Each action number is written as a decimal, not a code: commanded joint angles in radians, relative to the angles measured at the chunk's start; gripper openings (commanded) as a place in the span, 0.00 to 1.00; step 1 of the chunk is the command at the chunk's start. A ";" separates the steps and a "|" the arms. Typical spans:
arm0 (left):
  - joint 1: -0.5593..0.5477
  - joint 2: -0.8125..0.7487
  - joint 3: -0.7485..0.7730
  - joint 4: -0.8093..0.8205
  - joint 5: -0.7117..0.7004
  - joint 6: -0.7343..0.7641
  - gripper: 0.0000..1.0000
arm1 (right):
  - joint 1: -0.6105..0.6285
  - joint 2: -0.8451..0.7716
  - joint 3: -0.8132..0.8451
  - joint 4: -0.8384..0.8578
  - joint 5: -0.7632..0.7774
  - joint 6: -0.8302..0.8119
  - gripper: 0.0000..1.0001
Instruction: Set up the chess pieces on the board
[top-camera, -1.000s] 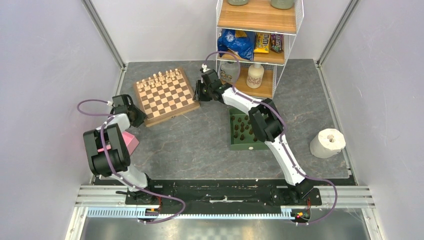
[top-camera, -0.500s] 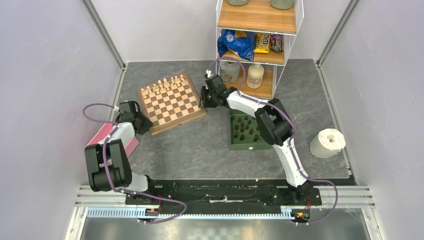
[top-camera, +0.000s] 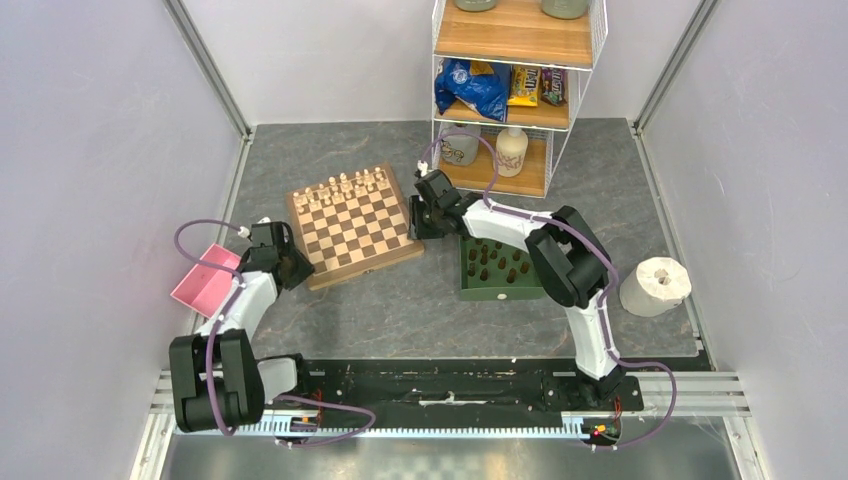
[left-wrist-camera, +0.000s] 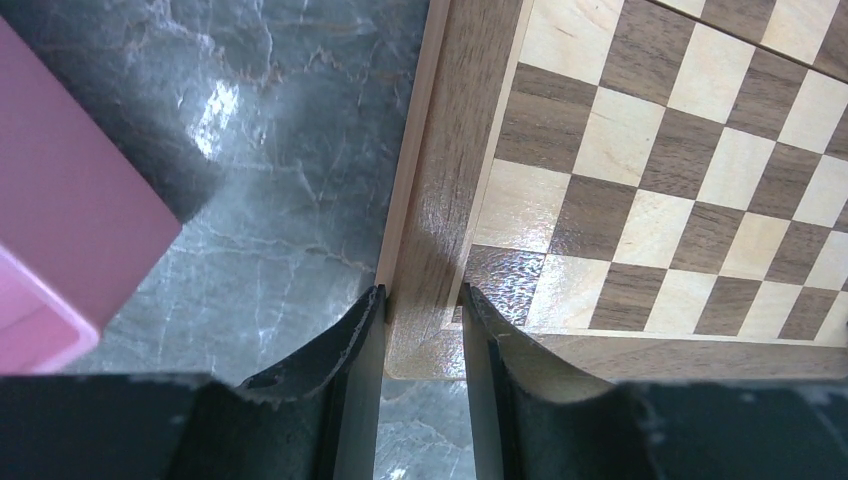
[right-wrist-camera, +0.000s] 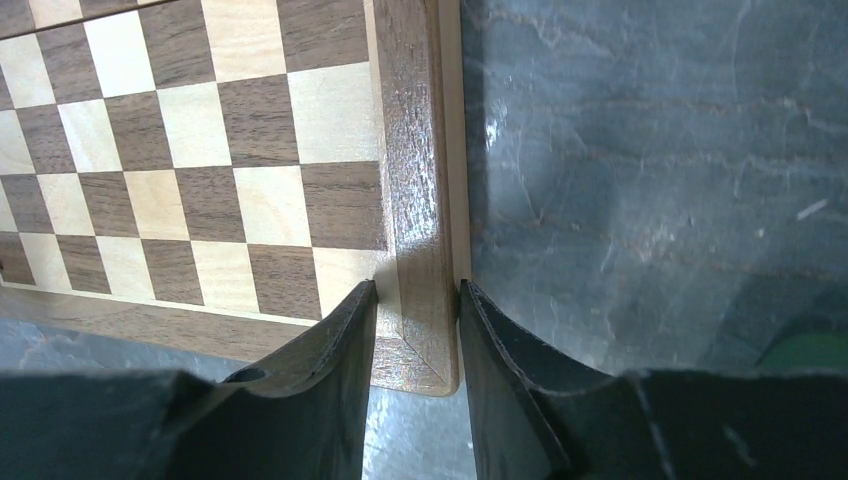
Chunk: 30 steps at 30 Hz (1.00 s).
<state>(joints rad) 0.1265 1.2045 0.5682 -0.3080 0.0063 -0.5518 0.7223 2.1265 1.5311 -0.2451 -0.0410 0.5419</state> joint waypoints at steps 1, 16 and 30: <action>-0.059 -0.087 -0.024 0.036 0.105 -0.014 0.39 | 0.082 -0.087 -0.076 0.016 -0.090 0.033 0.43; -0.164 -0.289 -0.168 -0.045 0.115 -0.091 0.38 | 0.152 -0.234 -0.239 -0.043 0.019 0.047 0.45; -0.233 -0.427 -0.229 -0.109 0.080 -0.192 0.38 | 0.175 -0.307 -0.319 -0.099 0.035 0.059 0.47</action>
<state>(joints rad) -0.0723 0.7898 0.3527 -0.4480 -0.0448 -0.6418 0.8406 1.8576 1.2263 -0.3676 0.1062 0.5579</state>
